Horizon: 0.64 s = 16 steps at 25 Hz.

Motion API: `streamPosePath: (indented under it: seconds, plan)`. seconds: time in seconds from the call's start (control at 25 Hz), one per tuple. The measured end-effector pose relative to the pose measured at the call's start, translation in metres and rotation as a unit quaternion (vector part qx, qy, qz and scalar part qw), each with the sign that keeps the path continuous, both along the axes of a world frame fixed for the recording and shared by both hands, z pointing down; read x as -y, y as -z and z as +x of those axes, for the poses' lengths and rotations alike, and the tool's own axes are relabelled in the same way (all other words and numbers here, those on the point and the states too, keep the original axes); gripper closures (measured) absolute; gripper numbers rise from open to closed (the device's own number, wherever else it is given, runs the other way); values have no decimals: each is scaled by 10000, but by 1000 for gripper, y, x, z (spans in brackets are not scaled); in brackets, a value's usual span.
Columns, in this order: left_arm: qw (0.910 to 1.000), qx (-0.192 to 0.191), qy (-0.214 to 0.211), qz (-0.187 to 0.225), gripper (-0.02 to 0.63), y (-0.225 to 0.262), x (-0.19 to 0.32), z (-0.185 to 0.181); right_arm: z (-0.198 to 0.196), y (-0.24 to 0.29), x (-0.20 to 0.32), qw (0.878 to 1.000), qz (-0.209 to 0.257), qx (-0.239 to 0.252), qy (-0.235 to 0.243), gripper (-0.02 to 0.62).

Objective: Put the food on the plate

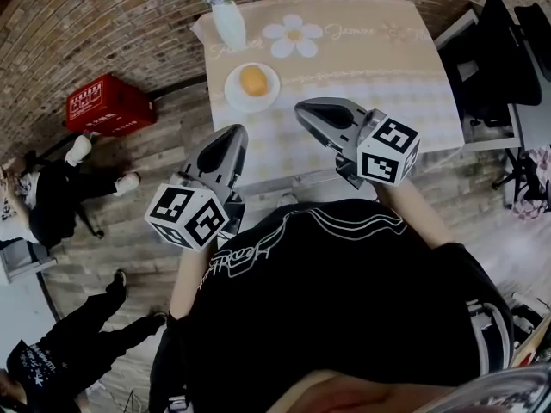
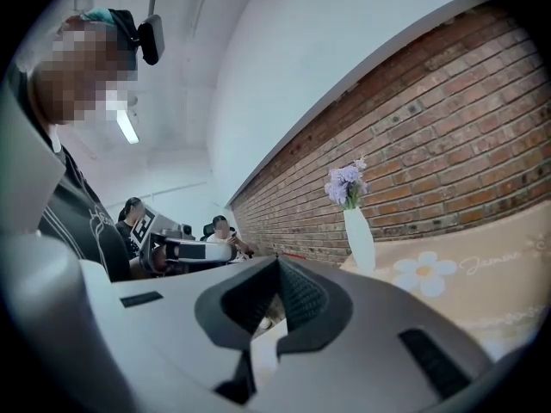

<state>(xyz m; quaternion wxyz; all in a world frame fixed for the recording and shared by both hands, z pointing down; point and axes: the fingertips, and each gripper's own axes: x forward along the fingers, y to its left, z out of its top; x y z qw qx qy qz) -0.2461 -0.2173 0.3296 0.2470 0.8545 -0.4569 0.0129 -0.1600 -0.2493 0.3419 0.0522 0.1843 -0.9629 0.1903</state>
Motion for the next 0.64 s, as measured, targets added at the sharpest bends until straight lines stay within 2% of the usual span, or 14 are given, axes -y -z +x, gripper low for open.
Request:
streamPosePath:
  seconds: [0.4, 0.64]
  plan:
    - [10000, 86, -33, 35, 598, 3, 5, 1, 3, 5, 7, 9999, 56, 127, -91, 598]
    - [9999, 111, -79, 46, 598, 4, 10, 0, 0, 4, 12, 10000, 18, 36, -80, 598]
